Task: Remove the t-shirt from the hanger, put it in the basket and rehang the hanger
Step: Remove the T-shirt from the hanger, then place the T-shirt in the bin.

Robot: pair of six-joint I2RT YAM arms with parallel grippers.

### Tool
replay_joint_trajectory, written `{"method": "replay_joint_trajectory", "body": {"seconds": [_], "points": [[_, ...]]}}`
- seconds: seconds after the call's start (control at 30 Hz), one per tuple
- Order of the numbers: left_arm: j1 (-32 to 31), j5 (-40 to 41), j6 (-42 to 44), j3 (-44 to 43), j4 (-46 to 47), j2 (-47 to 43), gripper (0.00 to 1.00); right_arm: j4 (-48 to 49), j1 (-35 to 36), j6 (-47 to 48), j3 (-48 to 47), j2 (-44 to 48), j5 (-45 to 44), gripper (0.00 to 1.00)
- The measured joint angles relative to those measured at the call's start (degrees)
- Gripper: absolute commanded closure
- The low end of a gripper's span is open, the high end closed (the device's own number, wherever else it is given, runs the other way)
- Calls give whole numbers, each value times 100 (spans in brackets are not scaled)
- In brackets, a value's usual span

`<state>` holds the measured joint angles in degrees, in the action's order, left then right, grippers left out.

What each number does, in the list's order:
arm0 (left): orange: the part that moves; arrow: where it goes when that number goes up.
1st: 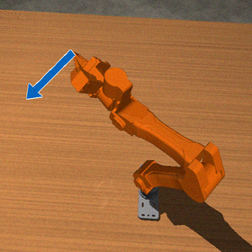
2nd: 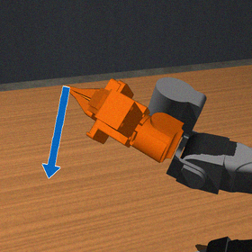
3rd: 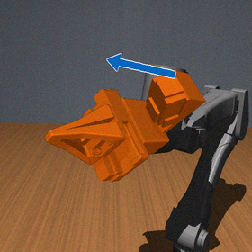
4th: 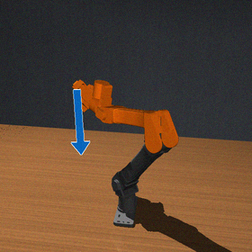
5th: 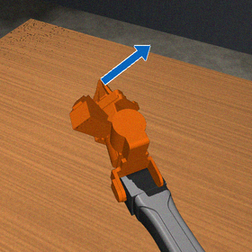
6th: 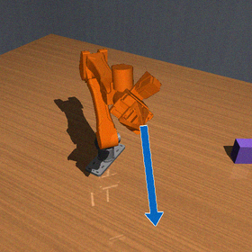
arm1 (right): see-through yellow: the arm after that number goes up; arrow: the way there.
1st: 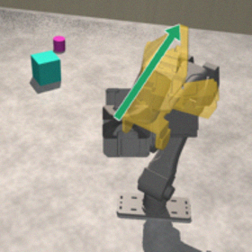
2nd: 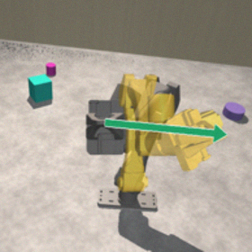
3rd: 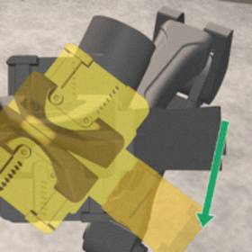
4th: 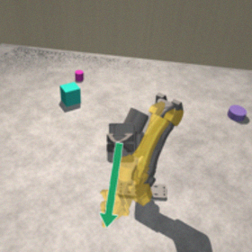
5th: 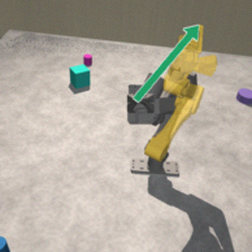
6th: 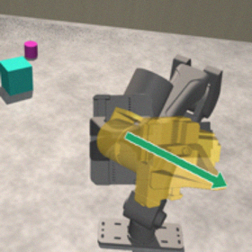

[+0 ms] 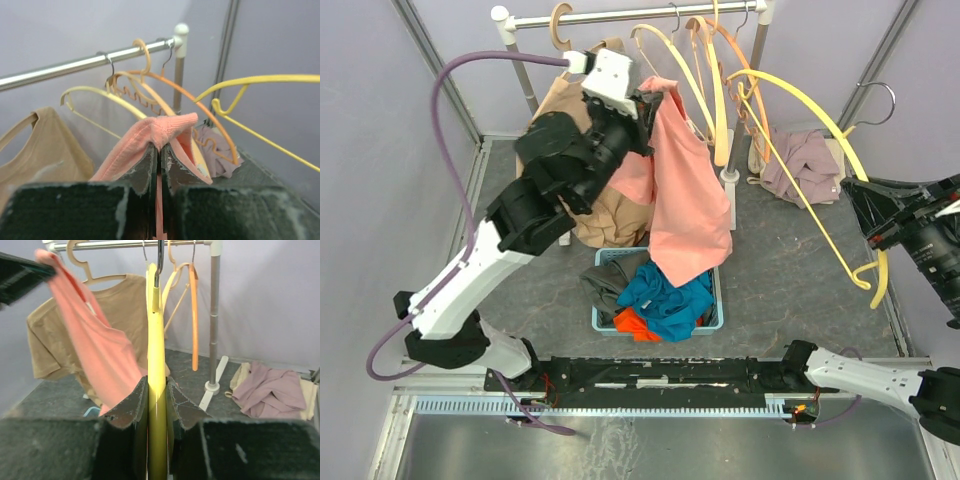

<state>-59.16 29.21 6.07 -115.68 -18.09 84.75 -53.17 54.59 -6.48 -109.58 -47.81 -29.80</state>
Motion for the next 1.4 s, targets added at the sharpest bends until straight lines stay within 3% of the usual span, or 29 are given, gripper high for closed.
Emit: {"method": "replay_joint_trajectory", "body": {"seconds": [0.33, 0.57, 0.87, 1.13, 1.4], "points": [[7, -1257, -85, -531, 522, -756, 97, 442, 0, 212, 280, -107, -586, 99], [7, -1676, -260, -1182, 817, -780, 97, 619, 0, 225, 317, -284, -629, 99], [7, -2120, -704, -1335, 994, -595, 97, 645, 0, 168, 391, -308, -627, 99], [4, -2354, -1189, -177, 1038, -916, 97, 645, 0, 142, 424, -308, -627, 99], [7, -2328, -1574, 1196, 492, -1646, 97, 693, 0, 142, 474, -343, -623, 99]]}}
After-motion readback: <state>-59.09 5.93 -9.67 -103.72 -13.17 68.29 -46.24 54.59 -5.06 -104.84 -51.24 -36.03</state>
